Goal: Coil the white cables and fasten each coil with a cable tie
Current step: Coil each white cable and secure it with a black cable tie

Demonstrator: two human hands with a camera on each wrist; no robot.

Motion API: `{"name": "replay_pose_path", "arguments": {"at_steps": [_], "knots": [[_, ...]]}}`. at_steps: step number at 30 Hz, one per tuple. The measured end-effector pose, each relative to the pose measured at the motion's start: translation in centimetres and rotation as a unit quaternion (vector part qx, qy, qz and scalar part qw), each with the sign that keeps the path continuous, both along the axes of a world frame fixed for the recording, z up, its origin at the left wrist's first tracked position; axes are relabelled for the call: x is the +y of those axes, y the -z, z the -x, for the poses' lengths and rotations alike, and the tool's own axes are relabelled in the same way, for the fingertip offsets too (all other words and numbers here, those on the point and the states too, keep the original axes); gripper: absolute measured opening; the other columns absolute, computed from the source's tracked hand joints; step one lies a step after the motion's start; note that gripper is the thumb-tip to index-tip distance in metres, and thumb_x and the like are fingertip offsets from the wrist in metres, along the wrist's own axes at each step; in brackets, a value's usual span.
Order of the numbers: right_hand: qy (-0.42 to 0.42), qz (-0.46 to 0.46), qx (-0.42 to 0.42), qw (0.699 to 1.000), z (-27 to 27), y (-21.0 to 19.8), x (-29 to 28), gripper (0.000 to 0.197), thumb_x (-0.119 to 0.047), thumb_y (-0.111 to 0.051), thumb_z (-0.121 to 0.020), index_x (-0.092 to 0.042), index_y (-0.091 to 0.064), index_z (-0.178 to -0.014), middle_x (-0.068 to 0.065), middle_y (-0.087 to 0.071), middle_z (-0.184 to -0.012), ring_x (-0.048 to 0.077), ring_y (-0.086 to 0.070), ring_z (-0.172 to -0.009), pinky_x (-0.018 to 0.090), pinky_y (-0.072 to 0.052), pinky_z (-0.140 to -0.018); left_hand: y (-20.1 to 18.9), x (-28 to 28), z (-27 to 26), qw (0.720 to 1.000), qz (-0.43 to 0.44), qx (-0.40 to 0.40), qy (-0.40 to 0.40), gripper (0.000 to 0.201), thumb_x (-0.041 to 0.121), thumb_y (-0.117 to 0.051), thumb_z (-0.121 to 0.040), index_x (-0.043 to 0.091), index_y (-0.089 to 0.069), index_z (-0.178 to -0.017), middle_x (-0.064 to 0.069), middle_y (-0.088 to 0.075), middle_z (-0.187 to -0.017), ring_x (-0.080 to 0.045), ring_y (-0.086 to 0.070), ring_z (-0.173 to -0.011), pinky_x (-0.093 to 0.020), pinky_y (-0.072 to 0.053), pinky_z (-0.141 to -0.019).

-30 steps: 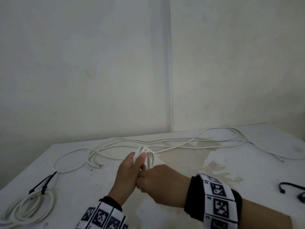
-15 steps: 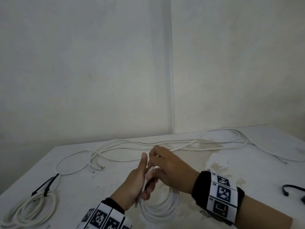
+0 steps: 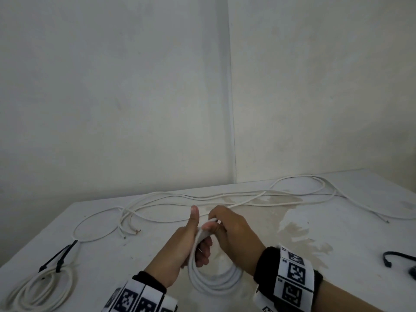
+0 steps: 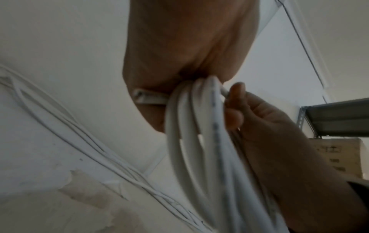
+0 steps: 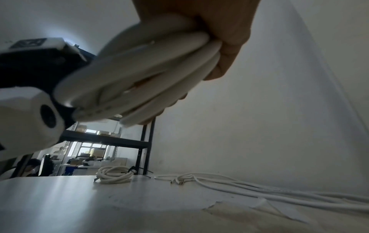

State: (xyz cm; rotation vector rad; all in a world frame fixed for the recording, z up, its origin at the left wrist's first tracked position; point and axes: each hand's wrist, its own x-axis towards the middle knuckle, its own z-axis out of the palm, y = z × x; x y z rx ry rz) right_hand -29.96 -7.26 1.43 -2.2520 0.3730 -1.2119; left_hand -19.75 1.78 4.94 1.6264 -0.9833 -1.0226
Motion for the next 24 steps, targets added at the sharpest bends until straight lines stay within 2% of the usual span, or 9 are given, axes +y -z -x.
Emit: {"name": "replay_pose_path", "arguments": {"at_steps": [3,5,7,9,11,14,18,20,24], "knots": [[0.036,-0.021,-0.054,0.998,0.2,-0.1,-0.3,0.047,-0.046,-0.04,-0.081,-0.002,-0.055,-0.077,-0.017,-0.04,-0.061,-0.008,-0.046,-0.061,0.004,-0.032,-0.057,0.5,0.9,-0.3,0.997,0.037,0.06,0.03,0.045,0.049,-0.048,-0.079,0.006,-0.059,-0.076,-0.001,-0.053,-0.052,-0.017,-0.066,-0.063,-0.022,-0.05,-0.057],[0.05,-0.012,-0.07,0.996,0.3,0.1,-0.2,0.045,-0.044,-0.041,-0.083,-0.001,-0.054,-0.075,-0.017,-0.039,-0.06,-0.009,-0.044,-0.059,0.003,-0.031,-0.056,1.0,1.2,-0.4,0.994,0.049,0.09,0.042,0.033,0.033,-0.06,-0.071,0.003,-0.059,-0.083,0.0,-0.056,-0.056,-0.018,-0.07,-0.071,-0.022,-0.053,-0.062],[0.071,-0.01,-0.094,0.993,0.3,0.3,-0.3,0.044,-0.042,-0.042,-0.084,-0.002,-0.054,-0.073,-0.017,-0.039,-0.06,-0.009,-0.043,-0.058,0.003,-0.031,-0.056,1.3,1.4,-0.4,0.99,0.052,0.123,0.041,0.032,0.028,-0.062,-0.07,0.001,-0.061,-0.087,-0.003,-0.062,-0.062,-0.023,-0.071,-0.08,-0.027,-0.055,-0.068],[0.084,-0.013,-0.111,0.99,0.4,0.4,-0.5,0.042,-0.043,-0.042,-0.084,-0.005,-0.054,-0.073,-0.016,-0.04,-0.059,-0.004,-0.043,-0.059,0.005,-0.032,-0.056,1.3,1.5,-0.2,0.988,0.057,0.143,0.029,0.032,0.027,-0.062,-0.069,0.001,-0.062,-0.087,-0.005,-0.064,-0.065,-0.024,-0.07,-0.078,-0.028,-0.055,-0.066],[0.089,-0.026,-0.11,0.99,0.5,0.4,-0.4,0.037,-0.045,-0.042,-0.083,-0.012,-0.052,-0.073,-0.015,-0.041,-0.058,-0.002,-0.044,-0.058,0.006,-0.032,-0.055,1.3,1.5,0.1,0.985,0.07,0.158,0.005,0.031,0.026,-0.061,-0.067,0.001,-0.062,-0.084,-0.004,-0.061,-0.059,-0.018,-0.067,-0.065,-0.025,-0.053,-0.06],[0.099,-0.044,-0.105,0.989,0.6,0.3,-0.1,0.03,-0.05,-0.04,-0.081,-0.022,-0.045,-0.073,-0.012,-0.043,-0.058,-0.002,-0.045,-0.059,0.007,-0.033,-0.055,1.5,1.4,0.4,0.977,0.101,0.186,-0.023,0.031,0.026,-0.061,-0.065,0.001,-0.062,-0.081,0.0,-0.049,-0.051,-0.012,-0.053,-0.048,-0.023,-0.049,-0.056],[0.1,-0.051,-0.108,0.988,0.7,0.0,0.2,0.019,-0.053,-0.04,-0.08,-0.035,-0.04,-0.071,-0.011,-0.044,-0.057,0.002,-0.046,-0.059,0.007,-0.033,-0.053,1.6,1.5,0.0,0.972,0.093,0.213,-0.027,0.03,0.022,-0.064,-0.061,0.001,-0.066,-0.083,-0.003,-0.062,-0.06,-0.016,-0.065,-0.057,-0.024,-0.055,-0.058],[0.094,-0.054,-0.109,0.988,0.8,0.3,0.3,0.019,-0.053,-0.041,-0.079,-0.036,-0.04,-0.07,-0.01,-0.045,-0.058,0.006,-0.045,-0.06,0.008,-0.033,-0.053,1.7,1.6,-0.3,0.976,0.068,0.204,-0.013,0.029,0.024,-0.065,-0.062,0.002,-0.066,-0.081,-0.004,-0.063,-0.061,-0.017,-0.068,-0.062,-0.027,-0.054,-0.06],[0.096,-0.07,-0.12,0.986,1.1,0.9,0.5,0.022,-0.055,-0.04,-0.078,-0.034,-0.042,-0.07,-0.006,-0.049,-0.061,0.015,-0.047,-0.063,0.012,-0.034,-0.054,1.6,1.9,-0.2,0.985,0.068,0.159,0.007,0.026,0.03,-0.058,-0.078,0.004,-0.059,-0.073,-0.004,-0.059,-0.058,-0.016,-0.067,-0.063,-0.025,-0.053,-0.062]]}}
